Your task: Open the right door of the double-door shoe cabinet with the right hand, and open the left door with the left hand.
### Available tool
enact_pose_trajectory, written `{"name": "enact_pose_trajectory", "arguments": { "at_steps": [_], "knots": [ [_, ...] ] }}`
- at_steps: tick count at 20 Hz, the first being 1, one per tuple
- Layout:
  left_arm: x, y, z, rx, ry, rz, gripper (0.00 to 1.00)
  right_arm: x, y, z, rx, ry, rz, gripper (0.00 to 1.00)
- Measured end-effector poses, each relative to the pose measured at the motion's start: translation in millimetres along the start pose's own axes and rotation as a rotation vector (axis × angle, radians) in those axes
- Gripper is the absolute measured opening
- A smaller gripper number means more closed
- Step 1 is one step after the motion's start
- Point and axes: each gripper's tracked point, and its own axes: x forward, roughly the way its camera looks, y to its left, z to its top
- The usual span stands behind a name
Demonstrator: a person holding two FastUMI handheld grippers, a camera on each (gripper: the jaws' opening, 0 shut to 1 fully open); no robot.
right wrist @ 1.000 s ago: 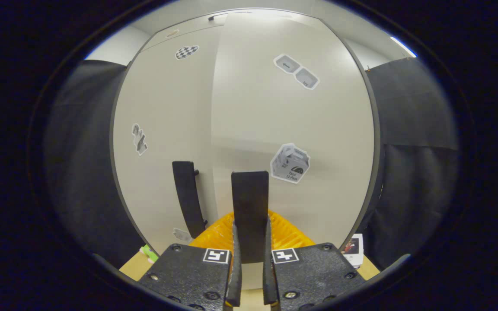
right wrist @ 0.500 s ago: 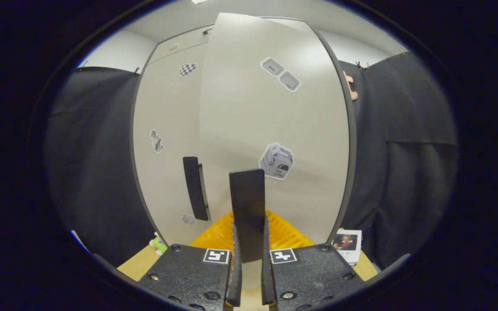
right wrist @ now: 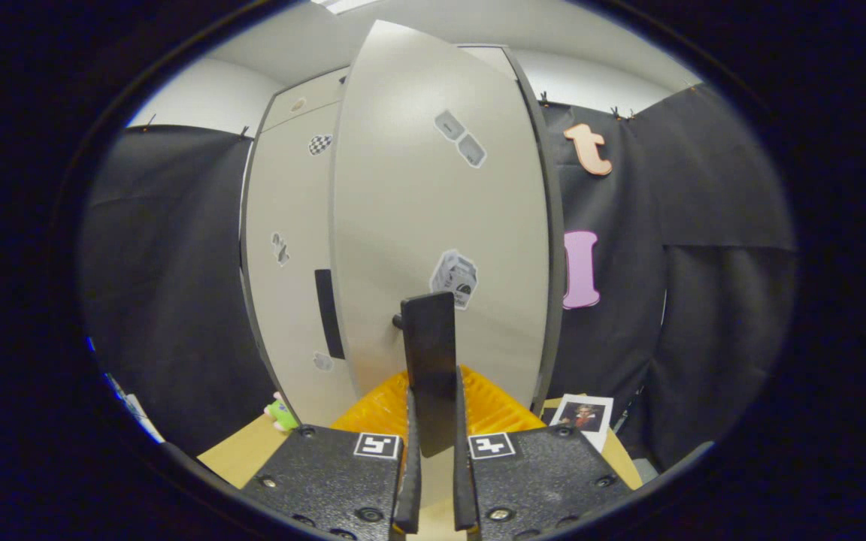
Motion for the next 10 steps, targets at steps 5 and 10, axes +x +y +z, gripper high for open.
{"name": "enact_pose_trajectory", "arguments": {
  "at_steps": [5, 10],
  "knots": [
    [0.7, -41.4, 4.9, 0.0, 0.004, -0.016, 0.96, -21.7, -33.2, -0.1, -0.023, -0.008, 0.008, 0.18],
    [1.9, -81.6, 10.3, -0.002, 0.004, -0.039, 0.96, -35.2, -75.7, -1.6, -0.023, -0.005, 0.01, 0.11]
  ]
}}
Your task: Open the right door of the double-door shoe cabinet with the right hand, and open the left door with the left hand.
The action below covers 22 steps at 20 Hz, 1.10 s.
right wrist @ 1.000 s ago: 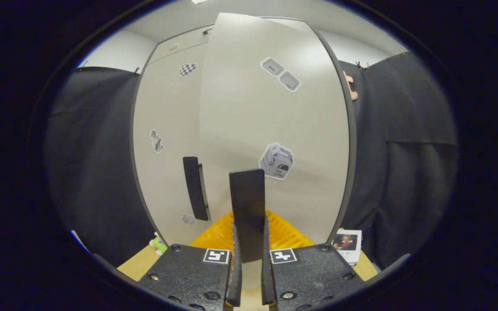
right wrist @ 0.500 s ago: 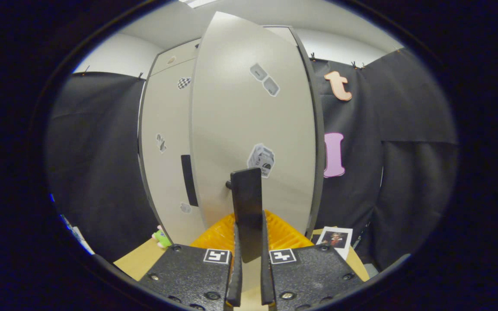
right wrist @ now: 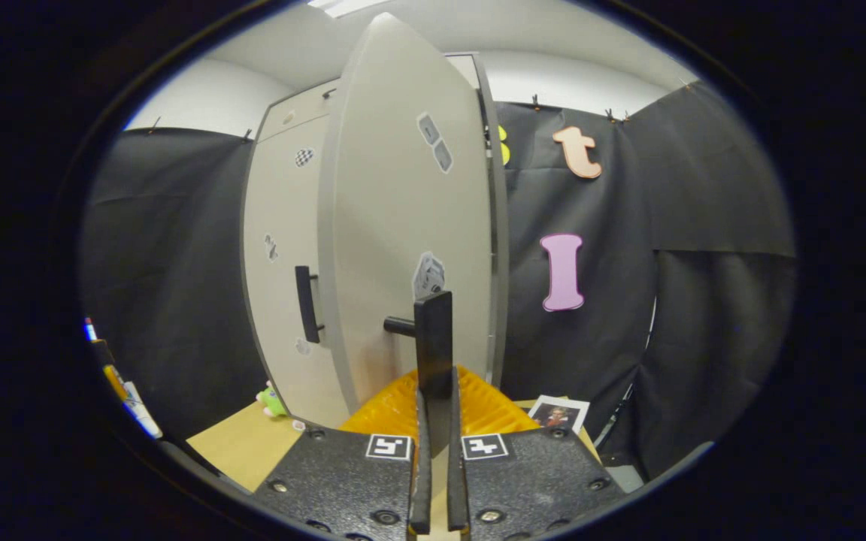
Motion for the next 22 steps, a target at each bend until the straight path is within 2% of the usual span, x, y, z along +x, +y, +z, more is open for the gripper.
{"name": "enact_pose_trajectory", "arguments": {
  "at_steps": [3, 9, 11, 22],
  "knots": [
    [2.6, -17.9, 4.5, 0.007, -0.01, 0.003, 0.96, -2.2, -21.1, 0.7, -0.007, -0.008, 0.003, 0.06],
    [3.2, -42.8, 9.1, -0.004, -0.012, 0.004, 0.96, -5.2, -64.0, 2.6, 0.012, -0.005, -0.002, 0.04],
    [2.9, -45.2, 7.1, -0.001, -0.007, 0.012, 0.96, -4.4, -58.6, 1.9, 0.046, 0.005, 0.031, 0.04],
    [10.9, -31.0, 1.9, 0.002, 0.02, 0.03, 0.96, -4.9, -60.3, 3.9, 0.056, 0.01, 0.006, 0.04]
  ]
}}
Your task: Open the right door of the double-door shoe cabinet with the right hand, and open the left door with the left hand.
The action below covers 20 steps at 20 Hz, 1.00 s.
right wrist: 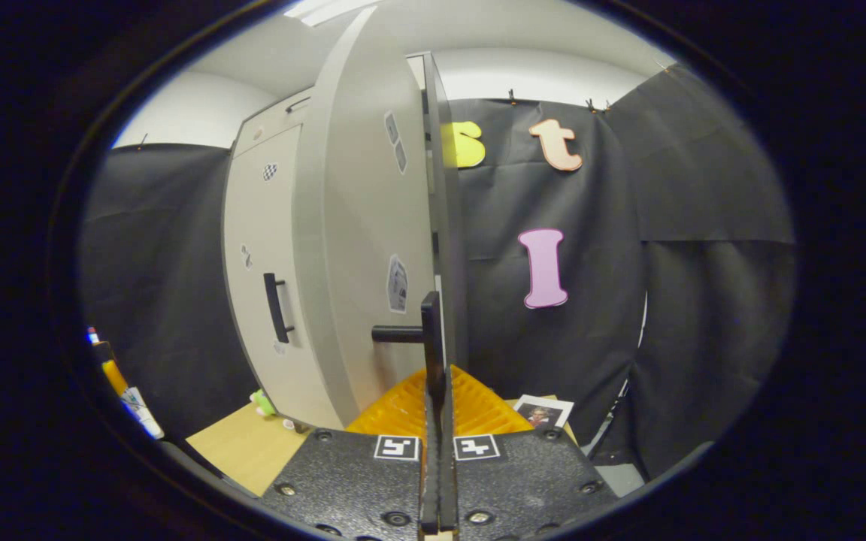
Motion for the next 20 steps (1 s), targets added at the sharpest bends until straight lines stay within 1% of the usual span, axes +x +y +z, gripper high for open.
{"name": "enact_pose_trajectory", "arguments": {
  "at_steps": [2, 4, 6, 7, 9, 10, 13, 15, 17, 20],
  "knots": [
    [1.1, 5.3, -1.7, -0.008, -0.003, -0.011, 0.96, -7.0, -2.5, -1.7, 0.017, 0.027, -0.021, 0.04],
    [7.5, 16.6, -1.9, -0.004, -0.01, -0.01, 0.96, -17.6, -4.3, 5.4, 0.029, 0.015, -0.04, 0.08],
    [14.1, 27.9, -1.0, 0.006, -0.011, -0.011, 0.96, -31.8, -7.5, 11.7, 0.025, -0.001, -0.068, 0.17],
    [16.5, 32.0, -1.0, 0.008, -0.009, -0.013, 0.96, -39.6, -8.1, 13.6, 0.018, -0.008, -0.082, 0.26],
    [26.2, 46.8, -3.9, 0.01, -0.007, -0.012, 0.96, -59.3, -7.3, 21.6, 0.001, -0.045, -0.119, 0.39],
    [32.9, 53.5, -4.5, 0.011, -0.005, -0.013, 0.96, -67.7, -0.2, 24.6, -0.008, -0.064, -0.126, 0.47],
    [54.8, 72.3, -8.8, -0.001, 0.002, -0.019, 0.96, -89.3, 27.3, 17.9, -0.019, -0.081, -0.141, 0.89],
    [69.1, 82.0, -11.7, 0.007, 0.006, -0.028, 0.96, -99.7, 47.2, 9.2, -0.008, -0.097, -0.157, 0.93],
    [85.3, 91.8, -16.6, 0.023, 0.004, -0.035, 0.96, -107.0, 68.3, -7.5, -0.001, -0.093, -0.164, 0.95],
    [106.7, 98.8, -26.2, 0.016, 0.018, -0.06, 0.96, -109.1, 93.7, -30.1, -0.002, -0.049, -0.172, 0.96]
  ]
}}
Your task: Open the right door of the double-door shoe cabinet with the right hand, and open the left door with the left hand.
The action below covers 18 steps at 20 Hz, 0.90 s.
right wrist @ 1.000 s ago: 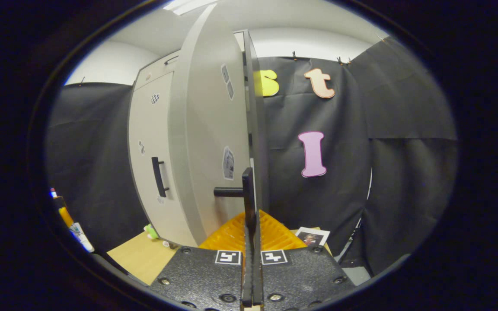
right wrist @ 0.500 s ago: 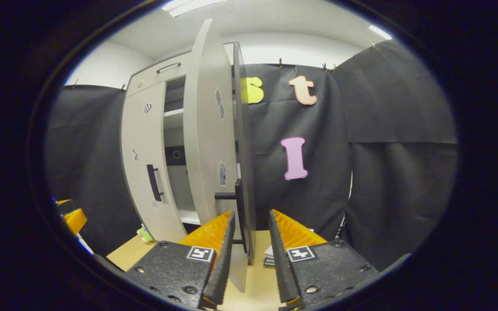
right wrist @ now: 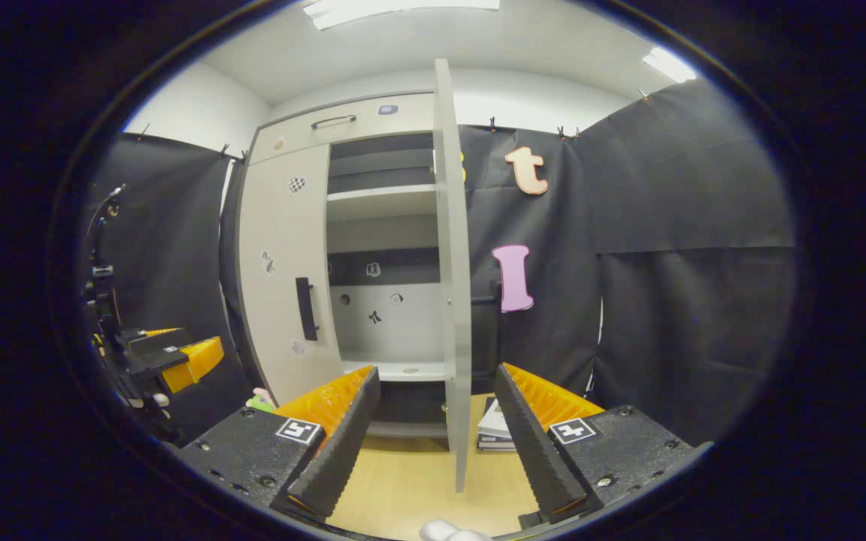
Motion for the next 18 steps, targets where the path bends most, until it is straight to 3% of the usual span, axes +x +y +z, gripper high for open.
{"name": "enact_pose_trajectory", "arguments": {
  "at_steps": [7, 18],
  "knots": [
    [61.4, 6.2, -5.0, 0.012, -0.014, -0.056, 0.96, -1.3, 19.8, -9.8, 0.019, 0.016, -0.059, 0.96],
    [192.8, -50.1, 1.3, -0.023, -0.025, -0.139, 0.96, -12.3, 24.7, 10.3, -0.039, 0.003, -0.131, 0.96]
  ]
}}
